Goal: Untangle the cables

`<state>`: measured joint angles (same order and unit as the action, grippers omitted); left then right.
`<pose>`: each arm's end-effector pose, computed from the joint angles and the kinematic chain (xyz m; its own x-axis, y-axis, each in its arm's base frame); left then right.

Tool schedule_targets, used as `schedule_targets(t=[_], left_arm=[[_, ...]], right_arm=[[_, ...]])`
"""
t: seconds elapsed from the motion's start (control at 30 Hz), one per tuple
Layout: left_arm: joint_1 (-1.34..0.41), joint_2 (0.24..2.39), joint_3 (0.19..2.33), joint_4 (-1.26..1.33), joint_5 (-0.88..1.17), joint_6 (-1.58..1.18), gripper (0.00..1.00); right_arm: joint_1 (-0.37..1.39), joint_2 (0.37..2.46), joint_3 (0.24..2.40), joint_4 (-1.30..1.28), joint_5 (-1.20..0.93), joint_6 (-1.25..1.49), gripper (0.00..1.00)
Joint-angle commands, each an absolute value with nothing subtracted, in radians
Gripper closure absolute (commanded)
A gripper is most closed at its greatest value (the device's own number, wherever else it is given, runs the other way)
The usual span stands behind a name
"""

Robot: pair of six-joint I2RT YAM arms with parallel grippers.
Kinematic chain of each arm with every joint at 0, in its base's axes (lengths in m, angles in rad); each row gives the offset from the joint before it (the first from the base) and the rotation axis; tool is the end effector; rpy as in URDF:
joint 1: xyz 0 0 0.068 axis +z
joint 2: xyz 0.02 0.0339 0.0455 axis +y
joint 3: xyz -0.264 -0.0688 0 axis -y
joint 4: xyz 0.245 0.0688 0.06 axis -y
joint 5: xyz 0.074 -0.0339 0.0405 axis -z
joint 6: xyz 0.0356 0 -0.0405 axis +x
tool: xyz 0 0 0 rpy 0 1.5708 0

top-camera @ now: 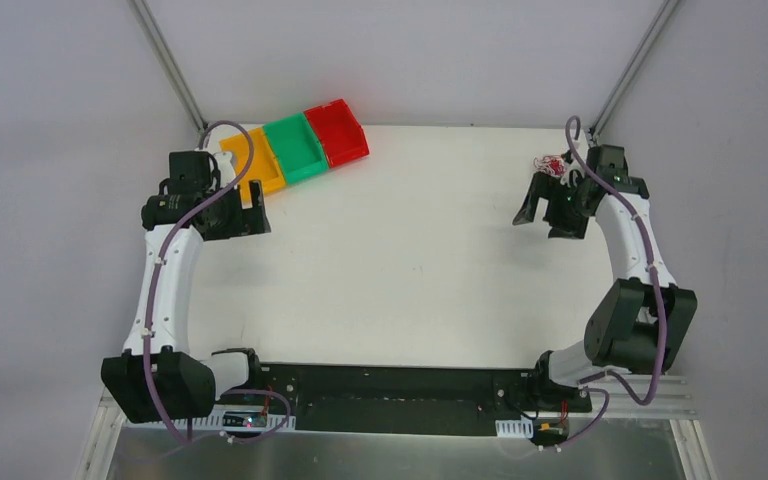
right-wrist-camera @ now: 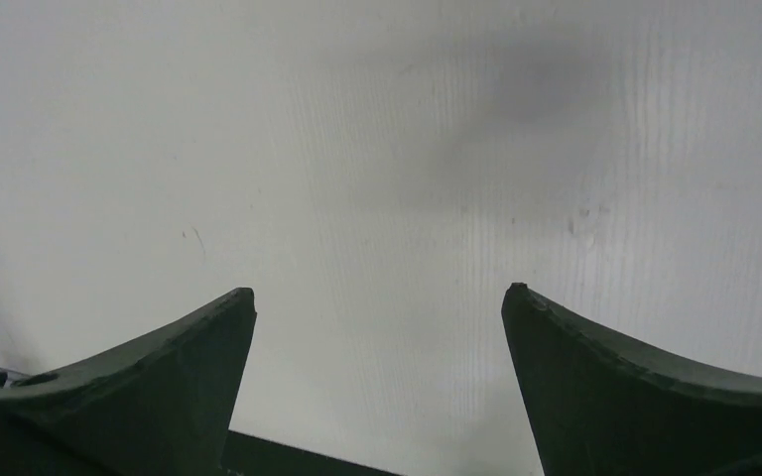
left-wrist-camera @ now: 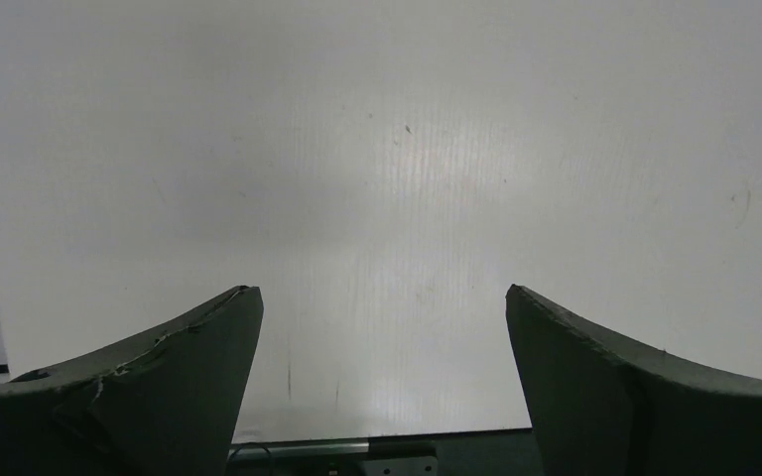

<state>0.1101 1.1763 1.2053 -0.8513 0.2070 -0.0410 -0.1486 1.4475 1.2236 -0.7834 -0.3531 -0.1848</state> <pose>0.2351 0.0186 0.3446 -0.7290 -0.1209 -0.6738 0.0016 0.9840 -0.1784 0.2957 -0.0318 0.2888 -0.8138 -0.0525 -0.5788 -0.1966 0.9620 0.1892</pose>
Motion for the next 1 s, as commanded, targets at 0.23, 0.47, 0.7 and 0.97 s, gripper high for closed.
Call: schedule_targets(t=[0.23, 0.47, 0.7, 0.97], left_arm=[[0.099, 1.263, 1.380, -0.762, 0.220, 0.048, 0.01], [0.100, 1.306, 1.406, -0.760, 0.322, 0.005, 0.01], [0.099, 1.303, 1.391, -0.756, 0.302, 0.008, 0.01], [0.100, 1.307, 1.370, -0.756, 0.322, 0.012, 0.01]], right_arm=[[-0.152, 1.818, 1.783, -0.795, -0.143, -0.142, 0.01], [-0.171, 2.099, 2.078, -0.798, -0.030, -0.147, 0.01], [-0.176, 2.267, 2.141, -0.711, 0.104, -0.222, 0.01], [-0.166, 2.416, 2.221, -0.567, 0.151, -0.222, 0.01]])
